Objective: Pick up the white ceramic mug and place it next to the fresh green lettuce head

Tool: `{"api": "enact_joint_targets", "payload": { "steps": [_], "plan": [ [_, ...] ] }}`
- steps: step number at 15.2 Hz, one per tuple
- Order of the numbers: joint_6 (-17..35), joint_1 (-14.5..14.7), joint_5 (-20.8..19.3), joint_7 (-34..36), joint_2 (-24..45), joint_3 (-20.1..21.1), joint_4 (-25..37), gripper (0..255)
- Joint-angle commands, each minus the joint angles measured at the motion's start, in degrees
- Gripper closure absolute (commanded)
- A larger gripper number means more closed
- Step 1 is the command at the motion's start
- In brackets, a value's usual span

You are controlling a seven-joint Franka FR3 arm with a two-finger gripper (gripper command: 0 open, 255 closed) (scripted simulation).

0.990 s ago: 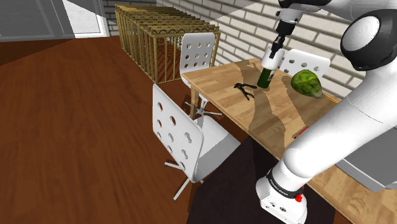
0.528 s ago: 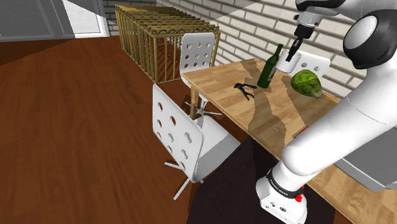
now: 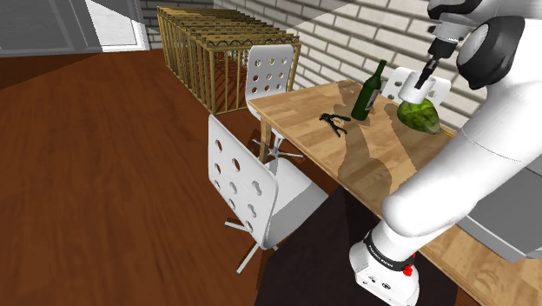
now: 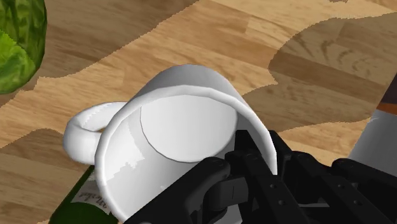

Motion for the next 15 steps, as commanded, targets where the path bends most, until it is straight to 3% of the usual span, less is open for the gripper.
{"api": "enact_joint_targets", "payload": {
  "steps": [1, 8, 15],
  "plan": [
    [-0.9, -2.0, 1.9, -4.3, 2.6, -2.1, 2.7, 255],
    [-4.2, -12.2, 10.9, -18.0, 13.9, -6.5, 12.7, 255],
    [-11.0, -29.2, 21.4, -29.1, 28.0, -5.7, 29.5, 255]
  ]
}}
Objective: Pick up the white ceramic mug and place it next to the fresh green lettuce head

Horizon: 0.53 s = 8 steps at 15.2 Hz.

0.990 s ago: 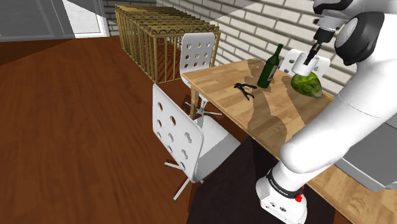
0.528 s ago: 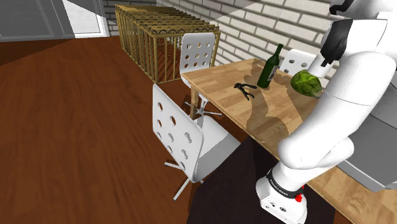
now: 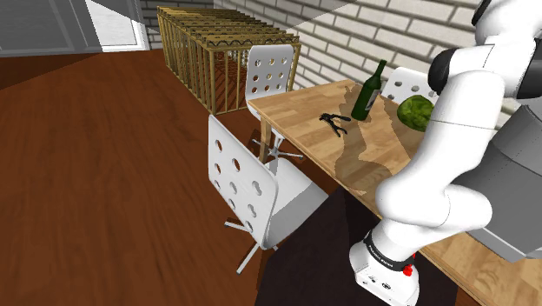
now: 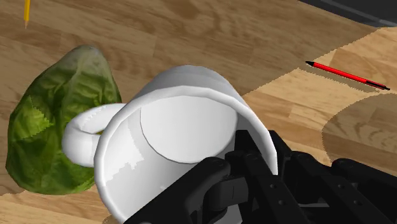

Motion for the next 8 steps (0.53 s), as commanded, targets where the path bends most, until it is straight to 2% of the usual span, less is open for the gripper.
{"api": "enact_joint_targets", "payload": {
  "steps": [1, 3, 8],
  "plan": [
    [-2.6, -5.7, 3.0, -2.5, 4.1, 0.8, 6.2, 255],
    [-5.5, -11.6, 5.8, -4.0, 8.4, 2.1, 13.2, 255],
    [0.0, -8.0, 4.2, -4.7, 6.3, 1.3, 5.2, 255]
  ]
}}
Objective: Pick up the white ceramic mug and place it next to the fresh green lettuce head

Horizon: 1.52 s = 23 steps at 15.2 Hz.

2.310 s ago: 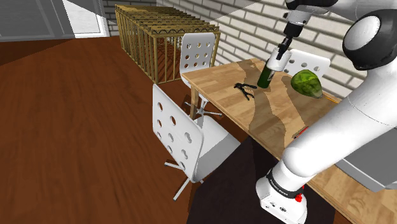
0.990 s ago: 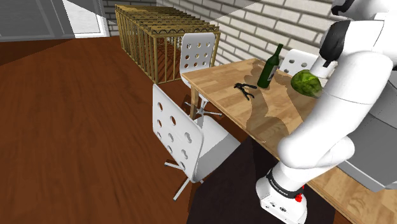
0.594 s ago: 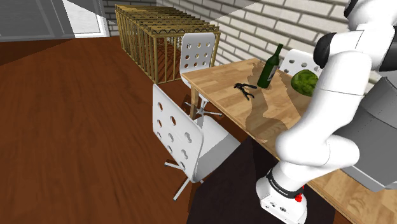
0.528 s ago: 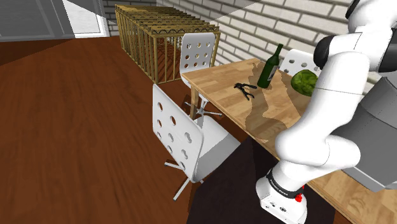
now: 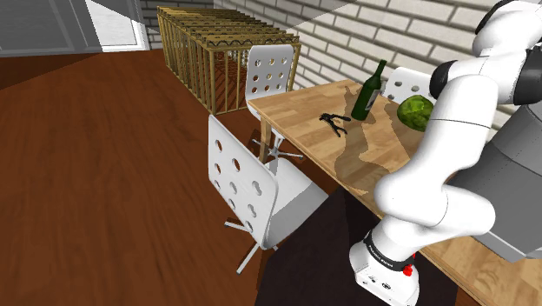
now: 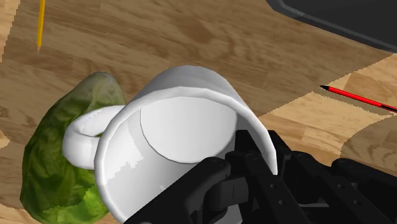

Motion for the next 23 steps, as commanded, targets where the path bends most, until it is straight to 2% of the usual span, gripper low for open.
{"api": "enact_joint_targets", "payload": {
  "steps": [1, 11, 23],
  "plan": [
    [2.2, 1.5, -0.6, -0.3, -0.9, -0.4, -3.2, 255],
    [11.0, 5.5, -1.5, -1.2, -2.5, -0.9, -14.2, 255],
    [19.9, 7.6, -0.7, -2.6, -2.0, -0.5, -23.4, 255]
  ]
}}
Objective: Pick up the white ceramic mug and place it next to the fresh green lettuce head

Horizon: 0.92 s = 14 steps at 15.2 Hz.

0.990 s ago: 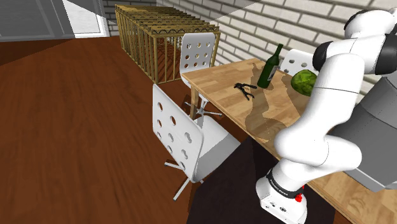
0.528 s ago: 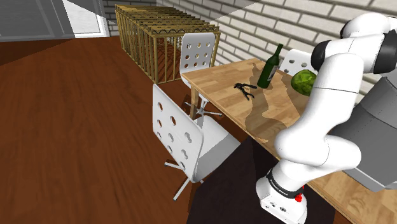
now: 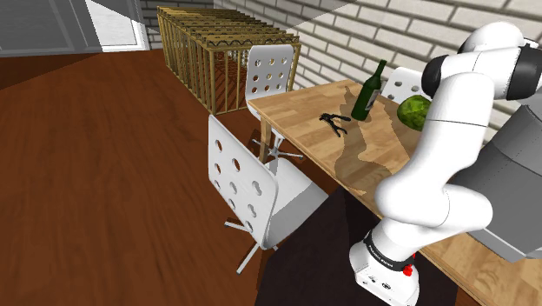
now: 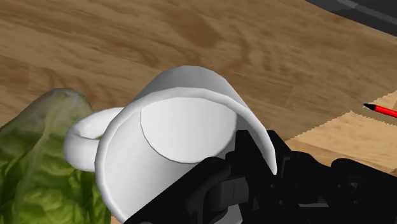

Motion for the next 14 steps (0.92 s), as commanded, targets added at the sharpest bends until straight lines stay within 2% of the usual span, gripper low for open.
{"api": "enact_joint_targets", "payload": {
  "steps": [1, 14],
  "plan": [
    [1.5, 0.3, 0.2, -0.3, 0.1, 0.1, -1.4, 255],
    [9.7, 0.4, 2.9, -2.3, 2.9, 1.8, -7.9, 255]
  ]
}}
